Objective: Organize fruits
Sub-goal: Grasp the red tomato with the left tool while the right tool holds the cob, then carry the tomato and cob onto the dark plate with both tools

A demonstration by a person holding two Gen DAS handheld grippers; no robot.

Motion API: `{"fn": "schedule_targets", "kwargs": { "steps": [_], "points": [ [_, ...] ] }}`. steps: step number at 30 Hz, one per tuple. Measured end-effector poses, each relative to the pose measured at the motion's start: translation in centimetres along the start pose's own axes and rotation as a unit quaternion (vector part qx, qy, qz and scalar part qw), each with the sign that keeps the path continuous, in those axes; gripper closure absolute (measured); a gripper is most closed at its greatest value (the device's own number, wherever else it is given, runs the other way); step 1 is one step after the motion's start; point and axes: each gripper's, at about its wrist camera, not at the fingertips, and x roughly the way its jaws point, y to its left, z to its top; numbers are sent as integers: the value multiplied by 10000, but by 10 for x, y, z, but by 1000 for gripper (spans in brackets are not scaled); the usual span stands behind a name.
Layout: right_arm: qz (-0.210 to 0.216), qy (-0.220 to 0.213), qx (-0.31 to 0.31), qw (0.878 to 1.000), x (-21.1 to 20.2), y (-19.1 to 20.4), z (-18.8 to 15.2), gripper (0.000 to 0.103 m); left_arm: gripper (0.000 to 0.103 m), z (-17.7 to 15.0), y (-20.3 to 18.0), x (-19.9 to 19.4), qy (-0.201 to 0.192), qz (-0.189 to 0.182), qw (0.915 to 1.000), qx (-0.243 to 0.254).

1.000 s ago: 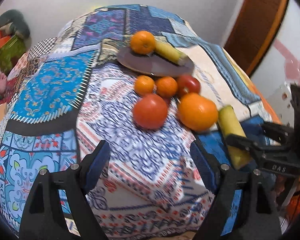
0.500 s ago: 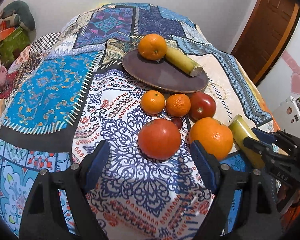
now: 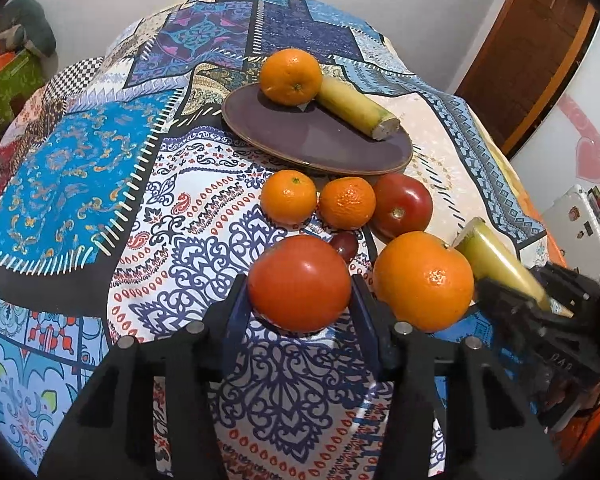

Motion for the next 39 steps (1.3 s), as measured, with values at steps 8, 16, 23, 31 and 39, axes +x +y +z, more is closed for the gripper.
{"fn": "schedule_targets", "kwargs": {
  "steps": [8,16,23,31,39],
  "points": [
    [-21,-437,-141,9989,-15,4,29,71,55,7,4,-14,-150,-67,9998,-78],
    [-16,-215,-422,9989,-8,6,34,71,55,21,7,-35,-416,-82,9991,-95],
    [80,407,-495,9979,5,-2,6,71,55,18,7,-32,-359,-49,9992,-144],
    [89,527,-751,9957,28,6,20,72,55,17,3,-31,-334,-14,9994,-83],
    [128,213,-503,9984,15,-1,32,72,55,28,5,-42,-530,35,9986,-56]
  ]
}}
